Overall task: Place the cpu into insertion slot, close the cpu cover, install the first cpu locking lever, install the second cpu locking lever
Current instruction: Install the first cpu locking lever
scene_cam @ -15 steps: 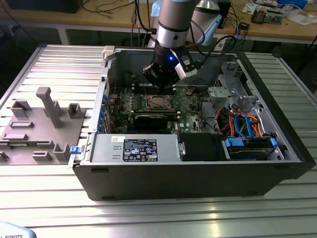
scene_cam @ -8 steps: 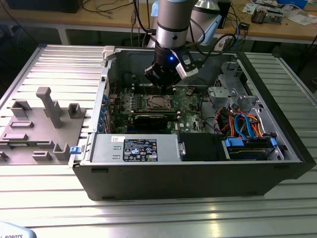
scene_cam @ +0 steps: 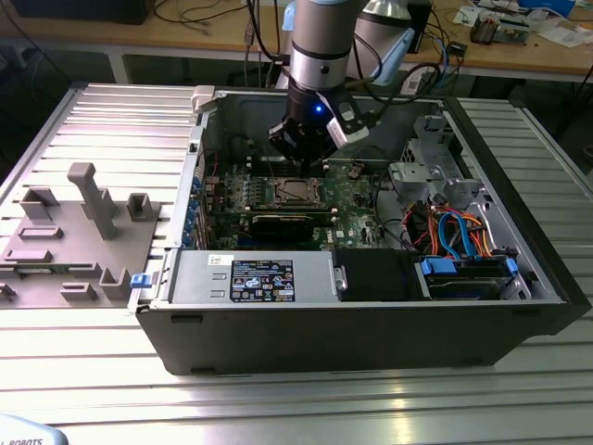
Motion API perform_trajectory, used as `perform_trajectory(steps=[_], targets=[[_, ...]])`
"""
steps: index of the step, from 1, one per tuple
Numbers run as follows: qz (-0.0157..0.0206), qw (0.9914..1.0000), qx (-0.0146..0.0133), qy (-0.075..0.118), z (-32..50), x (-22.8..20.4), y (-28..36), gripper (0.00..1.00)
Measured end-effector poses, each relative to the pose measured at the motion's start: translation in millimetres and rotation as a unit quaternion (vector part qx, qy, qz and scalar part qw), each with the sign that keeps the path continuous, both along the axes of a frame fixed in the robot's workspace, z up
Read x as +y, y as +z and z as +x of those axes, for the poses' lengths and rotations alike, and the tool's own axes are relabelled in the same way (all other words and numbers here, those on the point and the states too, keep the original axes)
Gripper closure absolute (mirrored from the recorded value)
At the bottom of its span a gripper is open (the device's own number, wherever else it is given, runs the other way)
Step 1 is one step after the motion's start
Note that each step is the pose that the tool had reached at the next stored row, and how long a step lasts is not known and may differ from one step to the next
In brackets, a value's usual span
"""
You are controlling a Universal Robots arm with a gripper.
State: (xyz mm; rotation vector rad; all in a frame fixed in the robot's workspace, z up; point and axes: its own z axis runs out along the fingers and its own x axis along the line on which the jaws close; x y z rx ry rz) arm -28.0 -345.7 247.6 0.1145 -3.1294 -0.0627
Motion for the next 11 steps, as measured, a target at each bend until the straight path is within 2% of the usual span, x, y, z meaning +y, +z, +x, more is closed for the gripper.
perform_trajectory(steps=[11], targets=[[0.0000,1.00000,-0.0007,0.000,-6.5,0.0,0.5,0.89]])
